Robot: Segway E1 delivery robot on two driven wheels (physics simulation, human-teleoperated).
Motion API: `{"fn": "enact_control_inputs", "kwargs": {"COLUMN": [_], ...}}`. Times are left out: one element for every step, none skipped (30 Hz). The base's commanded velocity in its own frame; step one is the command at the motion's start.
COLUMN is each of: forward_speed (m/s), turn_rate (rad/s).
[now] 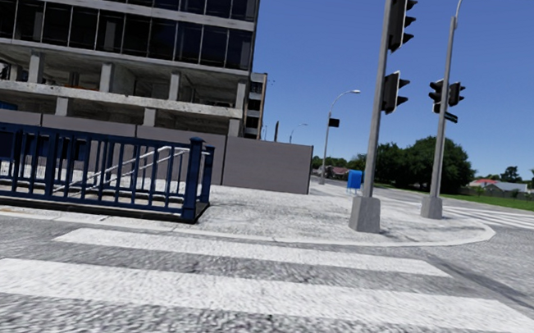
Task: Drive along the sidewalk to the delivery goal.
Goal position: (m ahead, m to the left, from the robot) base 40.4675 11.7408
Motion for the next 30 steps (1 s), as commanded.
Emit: {"fn": "enact_control_inputs", "kwargs": {"forward_speed": [2.0,2.0,2.0,2.0,2.0,2.0,2.0,2.0,2.0,2.0,2.0,2.0,2.0,2.0,2.0,2.0,2.0,2.0,2.0,2.0,2.0,2.0,2.0,2.0,2.0,2.0,2.0,2.0,2.0,2.0], "turn_rate": [0.0,0.0,0.0,0.0,0.0,0.0,0.0,0.0,0.0,0.0,0.0,0.0,0.0,0.0,0.0,0.0,0.0,0.0,0.0,0.0,0.0,0.0,0.0,0.0,0.0,0.0,0.0,0.0,0.0,0.0]}}
